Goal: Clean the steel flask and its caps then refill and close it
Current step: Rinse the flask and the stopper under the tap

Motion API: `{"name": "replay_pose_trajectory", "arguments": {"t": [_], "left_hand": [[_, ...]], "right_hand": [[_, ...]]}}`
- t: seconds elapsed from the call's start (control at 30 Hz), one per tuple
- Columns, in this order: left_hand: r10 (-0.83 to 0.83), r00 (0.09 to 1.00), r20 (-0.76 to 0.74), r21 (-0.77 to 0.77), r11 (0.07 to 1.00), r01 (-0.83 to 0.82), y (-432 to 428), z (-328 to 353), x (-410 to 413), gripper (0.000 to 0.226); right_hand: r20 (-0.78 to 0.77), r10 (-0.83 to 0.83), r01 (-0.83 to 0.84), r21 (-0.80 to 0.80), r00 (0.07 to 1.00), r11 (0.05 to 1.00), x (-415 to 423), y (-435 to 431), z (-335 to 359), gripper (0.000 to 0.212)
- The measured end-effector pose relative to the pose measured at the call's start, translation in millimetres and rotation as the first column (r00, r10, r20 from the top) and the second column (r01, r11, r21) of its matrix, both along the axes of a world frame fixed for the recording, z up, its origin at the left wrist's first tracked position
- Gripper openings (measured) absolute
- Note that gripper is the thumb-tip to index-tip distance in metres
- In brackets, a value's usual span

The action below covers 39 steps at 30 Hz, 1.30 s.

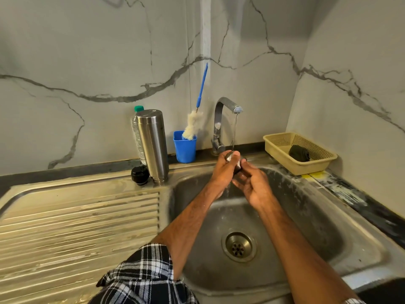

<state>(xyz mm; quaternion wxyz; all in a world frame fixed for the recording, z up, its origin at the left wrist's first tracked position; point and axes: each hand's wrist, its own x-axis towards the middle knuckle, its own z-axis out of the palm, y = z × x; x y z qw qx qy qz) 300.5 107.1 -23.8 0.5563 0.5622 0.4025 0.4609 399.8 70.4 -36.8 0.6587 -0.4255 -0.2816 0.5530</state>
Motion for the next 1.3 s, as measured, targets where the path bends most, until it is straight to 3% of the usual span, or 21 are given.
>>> {"name": "replay_pose_trajectory", "arguments": {"t": [0.07,0.17,0.3,0.43,0.53,0.63,0.73,0.83,0.87,0.9,0.97,1.0,1.1,1.2,1.3], "left_hand": [[-0.038,0.999,-0.017,0.021,0.999,0.038,1.9,-2.5,-0.6,0.048],[-0.005,0.998,-0.068,0.076,0.997,0.010,-0.5,-3.5,1.1,0.047],[0.187,0.966,-0.179,0.207,0.967,-0.149,-1.6,-0.3,5.6,0.029],[0.343,0.880,-0.329,0.326,0.916,-0.235,2.3,-0.5,6.6,0.036],[0.326,0.884,-0.335,0.338,0.917,-0.210,0.0,-0.2,5.7,0.047],[0.280,0.903,-0.324,0.295,0.937,-0.185,-0.4,-2.8,4.3,0.052],[0.205,0.943,-0.261,0.187,0.969,-0.159,-1.7,-2.7,3.0,0.056],[0.138,0.973,-0.185,0.124,0.985,-0.116,-2.1,-1.9,-0.1,0.055],[0.130,0.975,-0.178,0.135,0.985,-0.107,-1.9,-1.3,-1.6,0.053],[0.125,0.977,-0.172,0.146,0.984,-0.101,-3.2,0.2,-2.9,0.049],[0.103,0.981,-0.165,0.164,0.984,-0.076,-5.6,0.8,-4.8,0.044],[0.089,0.979,-0.183,0.182,0.982,-0.056,-7.6,0.9,-5.7,0.042],[0.069,0.955,-0.288,0.275,0.961,0.013,-10.3,-2.4,-10.8,0.036],[0.092,0.929,-0.359,0.283,0.959,0.014,-7.5,-4.4,-22.4,0.041],[0.126,0.941,-0.313,0.211,0.976,-0.060,-3.2,-4.1,-35.3,0.045]], "right_hand": [[-0.199,0.001,-0.002,-0.005,0.980,1.000,0.7,-1.4,1.5,0.031],[-0.340,-0.008,0.007,-0.004,0.940,1.000,-4.4,-6.3,6.3,0.021],[-0.427,-0.007,-0.005,-0.027,0.904,1.000,-11.0,-4.5,4.8,0.028],[-0.371,0.030,-0.036,-0.010,0.928,0.999,-9.3,2.4,-8.2,0.032],[-0.202,0.002,-0.005,-0.015,0.979,1.000,-11.5,4.5,-11.6,0.028],[0.142,-0.125,0.126,0.002,0.982,0.992,-16.8,5.4,-8.7,0.019],[0.464,-0.223,0.163,0.167,0.858,0.973,-17.0,4.4,-5.4,0.012],[0.697,-0.353,0.212,0.284,0.624,0.935,-9.7,7.6,-7.2,0.009],[0.691,-0.361,0.244,0.267,0.626,0.932,-7.9,7.6,-7.8,0.009],[0.642,-0.338,0.260,0.216,0.688,0.941,-7.8,5.6,-6.4,0.011],[0.395,-0.200,0.196,0.050,0.896,0.979,-9.0,4.9,-5.7,0.025],[0.285,-0.115,0.121,-0.003,0.952,0.993,-8.9,5.6,-5.8,0.032],[0.121,0.026,-0.022,-0.032,0.992,0.999,-7.1,6.8,-7.0,0.043],[0.118,0.006,-0.002,-0.038,0.993,0.999,-4.7,7.3,-5.7,0.042],[0.078,-0.060,0.063,-0.033,0.995,0.997,-4.3,8.6,-4.6,0.046]]}}
